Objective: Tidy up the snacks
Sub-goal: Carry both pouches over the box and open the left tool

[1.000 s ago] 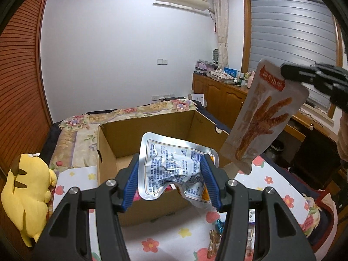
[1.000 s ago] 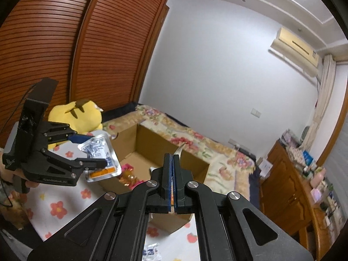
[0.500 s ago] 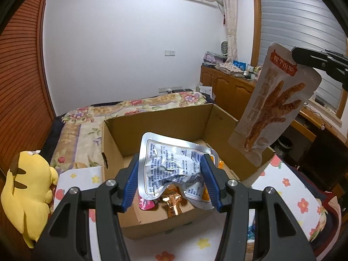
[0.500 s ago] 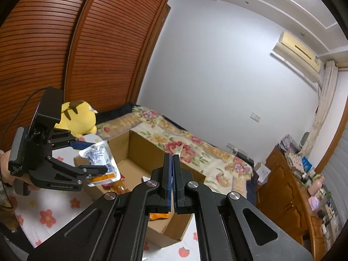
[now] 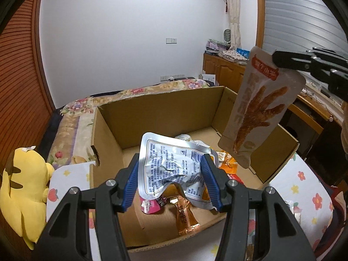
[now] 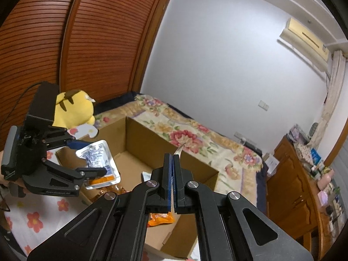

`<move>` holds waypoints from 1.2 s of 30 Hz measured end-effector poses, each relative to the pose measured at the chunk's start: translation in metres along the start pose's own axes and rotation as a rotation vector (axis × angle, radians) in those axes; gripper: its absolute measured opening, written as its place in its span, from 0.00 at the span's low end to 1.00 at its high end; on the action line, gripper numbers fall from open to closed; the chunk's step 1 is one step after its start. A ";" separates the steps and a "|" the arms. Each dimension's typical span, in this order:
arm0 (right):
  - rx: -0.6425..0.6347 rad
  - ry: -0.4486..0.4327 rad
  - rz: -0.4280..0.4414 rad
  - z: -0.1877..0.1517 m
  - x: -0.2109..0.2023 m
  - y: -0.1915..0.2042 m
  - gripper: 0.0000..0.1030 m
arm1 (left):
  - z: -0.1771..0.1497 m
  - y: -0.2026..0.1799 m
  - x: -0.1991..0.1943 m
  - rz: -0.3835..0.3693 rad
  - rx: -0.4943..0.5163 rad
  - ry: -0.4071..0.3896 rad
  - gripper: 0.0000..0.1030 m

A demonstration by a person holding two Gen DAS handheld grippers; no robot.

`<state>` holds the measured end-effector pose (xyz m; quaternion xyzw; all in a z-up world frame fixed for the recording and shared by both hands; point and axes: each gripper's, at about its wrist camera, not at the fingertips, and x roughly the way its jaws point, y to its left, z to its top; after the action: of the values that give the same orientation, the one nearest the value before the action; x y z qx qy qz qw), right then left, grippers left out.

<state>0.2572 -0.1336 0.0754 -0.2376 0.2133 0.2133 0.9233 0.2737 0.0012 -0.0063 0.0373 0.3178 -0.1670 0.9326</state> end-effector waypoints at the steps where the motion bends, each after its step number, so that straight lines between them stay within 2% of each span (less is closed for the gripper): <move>1: 0.001 0.006 0.004 -0.001 0.005 0.000 0.00 | 0.000 0.000 0.002 -0.002 0.000 0.003 0.53; 15: 0.020 0.021 0.071 -0.001 0.039 0.020 0.00 | 0.001 0.008 0.002 0.005 -0.003 -0.002 0.54; 31: 0.048 -0.056 0.136 0.013 0.034 0.042 0.00 | -0.001 0.041 -0.022 0.055 -0.068 -0.063 0.57; 36: 0.075 -0.037 0.148 0.003 0.042 0.043 0.00 | -0.007 0.041 -0.023 0.058 -0.070 -0.057 0.58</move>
<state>0.2716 -0.0859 0.0418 -0.1825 0.2210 0.2773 0.9170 0.2667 0.0473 0.0006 0.0090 0.2954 -0.1298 0.9465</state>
